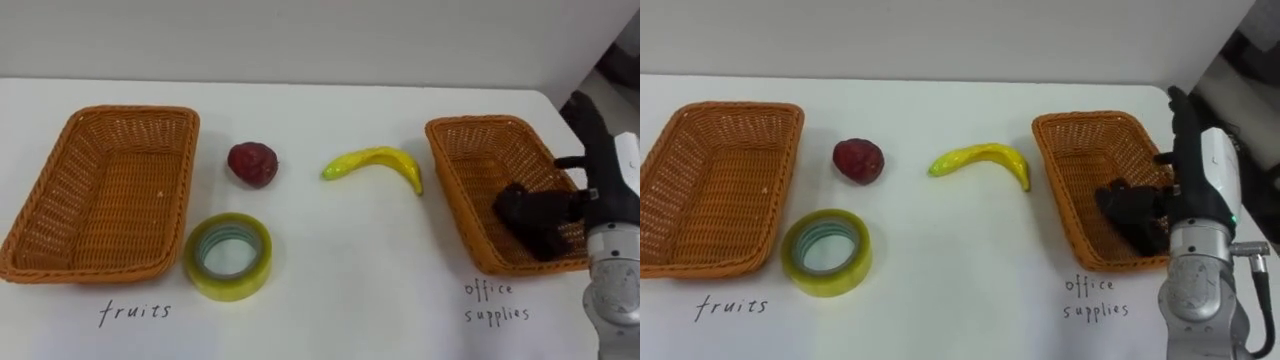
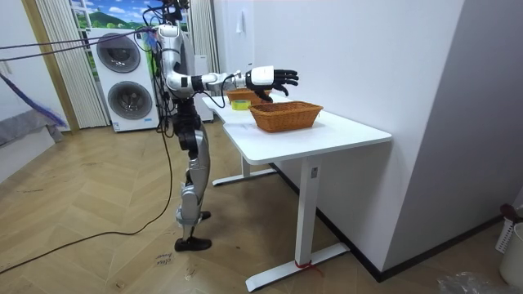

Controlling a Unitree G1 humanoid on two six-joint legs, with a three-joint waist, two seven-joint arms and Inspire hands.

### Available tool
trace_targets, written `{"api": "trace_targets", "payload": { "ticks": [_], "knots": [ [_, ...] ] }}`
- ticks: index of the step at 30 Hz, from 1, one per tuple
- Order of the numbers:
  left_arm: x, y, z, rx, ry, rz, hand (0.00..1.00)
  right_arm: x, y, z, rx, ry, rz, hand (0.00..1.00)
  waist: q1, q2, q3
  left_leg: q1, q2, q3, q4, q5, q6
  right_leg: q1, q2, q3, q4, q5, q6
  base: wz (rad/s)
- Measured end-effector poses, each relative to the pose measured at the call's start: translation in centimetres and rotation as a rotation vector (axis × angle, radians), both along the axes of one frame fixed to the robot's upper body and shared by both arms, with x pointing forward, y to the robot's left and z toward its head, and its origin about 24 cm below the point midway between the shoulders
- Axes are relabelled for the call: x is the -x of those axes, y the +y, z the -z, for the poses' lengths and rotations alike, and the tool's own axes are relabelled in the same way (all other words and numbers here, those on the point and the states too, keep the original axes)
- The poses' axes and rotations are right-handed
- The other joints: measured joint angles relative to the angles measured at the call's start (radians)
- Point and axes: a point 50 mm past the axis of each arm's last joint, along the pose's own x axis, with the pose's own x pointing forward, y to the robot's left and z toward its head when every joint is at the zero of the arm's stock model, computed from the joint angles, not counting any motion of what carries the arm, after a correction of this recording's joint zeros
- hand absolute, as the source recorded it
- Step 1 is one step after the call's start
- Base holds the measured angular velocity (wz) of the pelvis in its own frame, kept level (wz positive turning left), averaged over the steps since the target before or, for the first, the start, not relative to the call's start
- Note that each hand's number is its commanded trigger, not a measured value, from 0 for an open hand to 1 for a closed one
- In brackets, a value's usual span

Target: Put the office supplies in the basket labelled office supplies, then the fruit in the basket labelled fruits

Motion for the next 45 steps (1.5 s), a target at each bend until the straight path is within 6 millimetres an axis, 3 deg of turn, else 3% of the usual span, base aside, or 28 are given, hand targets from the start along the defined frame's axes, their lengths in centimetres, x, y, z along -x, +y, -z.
{"api": "trace_targets", "payload": {
  "ticks": [19, 30, 41, 45],
  "knots": [
    [0.3, -0.1, 0.0, 0.000, 0.007, -0.001, 0.00, -0.2, 0.4, -0.6, -0.047, -0.019, -0.037, 0.00, 0.003, -0.006, -0.0042, 0.008, 0.000, 0.001, -0.009, 0.000, 0.000, 0.006, 0.000, 0.001, 0.000, 0.000, 0.000, 0.00],
    [0.2, 0.2, 0.1, 0.022, 0.017, 0.000, 0.00, -1.7, 2.3, -5.0, -0.321, -0.212, -0.234, 0.00, 0.028, -0.022, -0.0055, 0.008, 0.000, -0.001, -0.006, 0.000, 0.000, 0.006, 0.000, -0.001, 0.000, 0.000, 0.000, 0.00],
    [-0.3, 0.0, 0.2, 0.045, 0.026, 0.002, 0.00, -2.9, 5.4, -5.5, -0.532, -0.160, -0.496, 0.00, 0.056, -0.028, -0.0072, 0.001, 0.000, -0.014, -0.003, 0.001, 0.000, 0.009, -0.001, -0.016, -0.003, 0.000, 0.000, 0.04],
    [-0.6, -0.1, 0.2, 0.050, 0.047, 0.037, 0.00, -3.4, 6.4, -5.9, -0.526, -0.143, -0.562, 0.00, 0.076, -0.027, -0.0063, -0.004, -0.001, -0.019, 0.001, 0.001, 0.000, 0.007, 0.000, -0.020, -0.003, 0.000, 0.000, 0.02]
  ]
}}
